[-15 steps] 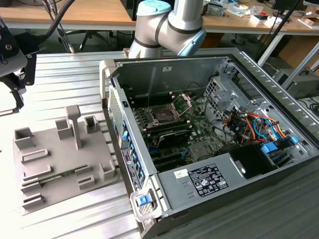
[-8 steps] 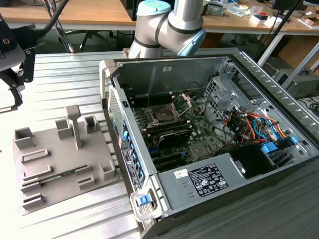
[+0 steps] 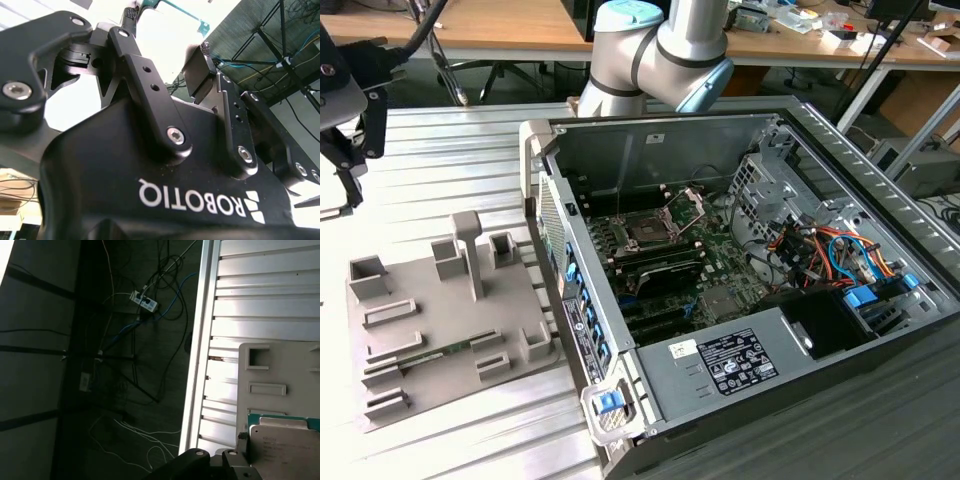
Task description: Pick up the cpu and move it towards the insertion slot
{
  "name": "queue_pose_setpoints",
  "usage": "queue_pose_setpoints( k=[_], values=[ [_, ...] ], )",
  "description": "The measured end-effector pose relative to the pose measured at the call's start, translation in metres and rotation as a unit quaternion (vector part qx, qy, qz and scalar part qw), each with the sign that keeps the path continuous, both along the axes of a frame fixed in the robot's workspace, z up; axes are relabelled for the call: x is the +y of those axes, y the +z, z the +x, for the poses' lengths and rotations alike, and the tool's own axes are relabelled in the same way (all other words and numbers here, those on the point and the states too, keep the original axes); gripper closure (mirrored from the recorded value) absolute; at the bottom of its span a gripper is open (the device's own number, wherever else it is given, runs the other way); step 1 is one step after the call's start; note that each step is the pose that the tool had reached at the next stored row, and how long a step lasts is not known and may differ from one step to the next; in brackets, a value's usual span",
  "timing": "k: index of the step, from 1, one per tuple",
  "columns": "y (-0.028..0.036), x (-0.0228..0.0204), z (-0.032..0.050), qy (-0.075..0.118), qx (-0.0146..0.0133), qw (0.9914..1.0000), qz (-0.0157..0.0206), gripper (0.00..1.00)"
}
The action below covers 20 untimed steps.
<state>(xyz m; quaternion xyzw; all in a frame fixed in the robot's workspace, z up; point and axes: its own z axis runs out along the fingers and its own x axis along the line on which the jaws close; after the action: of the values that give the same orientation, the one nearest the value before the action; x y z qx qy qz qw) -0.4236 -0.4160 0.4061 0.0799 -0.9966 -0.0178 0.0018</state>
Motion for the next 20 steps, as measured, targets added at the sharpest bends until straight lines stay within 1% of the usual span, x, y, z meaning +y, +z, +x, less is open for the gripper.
queue_pose_setpoints(
  k=[20],
  values=[
    [0.0138,0.0000,0.0000,0.000,0.0000,1.00000,0.0000,0.45]
  ],
)
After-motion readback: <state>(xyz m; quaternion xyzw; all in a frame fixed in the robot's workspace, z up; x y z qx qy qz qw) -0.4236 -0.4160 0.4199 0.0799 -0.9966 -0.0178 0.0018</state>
